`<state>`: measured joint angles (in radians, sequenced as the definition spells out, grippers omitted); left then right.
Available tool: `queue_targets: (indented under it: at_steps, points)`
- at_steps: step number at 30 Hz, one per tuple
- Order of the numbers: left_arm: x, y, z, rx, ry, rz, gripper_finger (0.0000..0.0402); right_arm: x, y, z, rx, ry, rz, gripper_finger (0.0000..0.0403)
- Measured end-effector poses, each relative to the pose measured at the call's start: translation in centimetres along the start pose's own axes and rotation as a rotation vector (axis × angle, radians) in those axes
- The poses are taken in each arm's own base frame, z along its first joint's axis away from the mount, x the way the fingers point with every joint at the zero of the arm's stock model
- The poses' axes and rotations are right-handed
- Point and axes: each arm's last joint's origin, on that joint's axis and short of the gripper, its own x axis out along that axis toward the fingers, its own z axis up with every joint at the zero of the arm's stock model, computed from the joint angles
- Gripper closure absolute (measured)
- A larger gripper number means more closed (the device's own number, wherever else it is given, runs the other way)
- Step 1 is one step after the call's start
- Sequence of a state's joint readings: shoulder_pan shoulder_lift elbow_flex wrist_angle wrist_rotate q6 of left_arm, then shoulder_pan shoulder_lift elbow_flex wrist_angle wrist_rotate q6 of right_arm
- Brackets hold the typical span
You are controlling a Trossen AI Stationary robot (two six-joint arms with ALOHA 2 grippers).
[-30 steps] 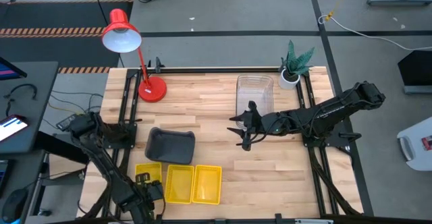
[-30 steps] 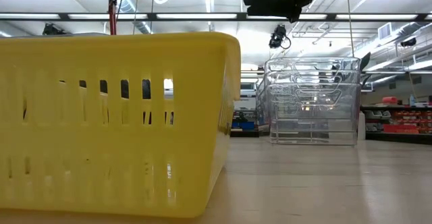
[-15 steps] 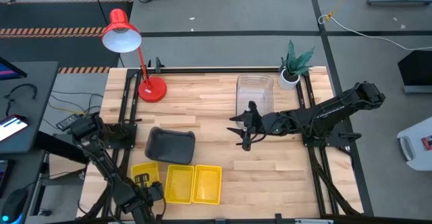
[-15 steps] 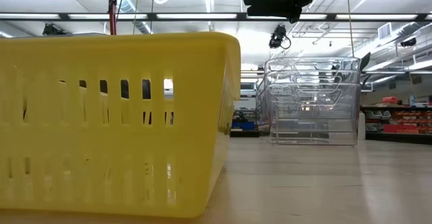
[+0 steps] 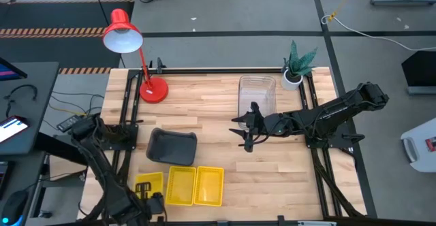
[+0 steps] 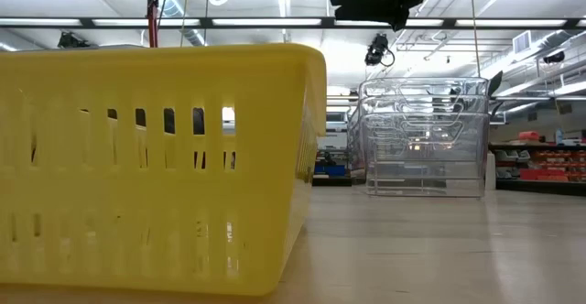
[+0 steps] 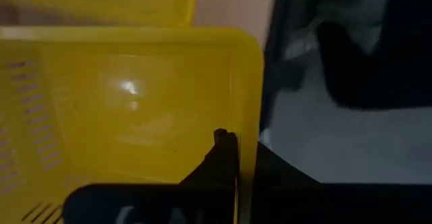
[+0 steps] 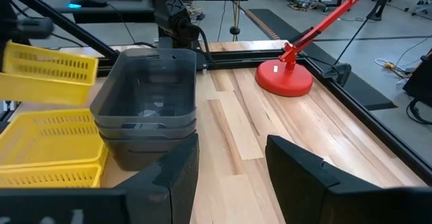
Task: Stack baskets by color
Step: Stack the left yellow bin on the middle yellow bin
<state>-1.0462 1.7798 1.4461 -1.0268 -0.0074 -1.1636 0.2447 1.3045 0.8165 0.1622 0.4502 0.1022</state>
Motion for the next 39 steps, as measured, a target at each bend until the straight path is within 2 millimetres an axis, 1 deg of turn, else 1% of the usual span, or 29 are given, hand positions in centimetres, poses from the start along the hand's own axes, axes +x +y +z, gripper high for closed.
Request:
queue_targets:
  at_steps: [3,6,17,22,29,32,39]
  points:
    - [-1.6,-0.8,0.7,0.042,-0.113,-0.013,0.0394,0.0,0.0,0.0,0.003,-0.001,0.004,0.0226]
    - [-2.5,-1.1,1.2,0.070,-0.230,0.012,0.0394,0.0,0.0,0.0,0.005,-0.001,0.009,0.0226]
    - [-2.7,-0.7,2.6,0.055,-0.445,0.102,0.0394,0.0,0.2,0.1,0.008,-0.007,0.031,0.0226]
    - [-1.7,-0.9,3.4,0.062,-0.493,0.130,0.0394,0.0,0.2,0.1,0.009,-0.010,0.039,0.0226]
    - [1.6,-1.1,4.5,0.077,-0.454,0.216,0.0393,-0.1,0.4,0.1,0.007,-0.010,0.046,0.0226]
    - [2.9,-1.1,4.9,0.078,-0.420,0.237,0.0393,-0.2,0.7,0.1,0.004,-0.014,0.059,0.0226]
    - [4.3,-0.8,5.4,0.077,-0.293,0.219,0.0393,-0.3,0.9,0.1,0.000,-0.016,0.067,0.0226]
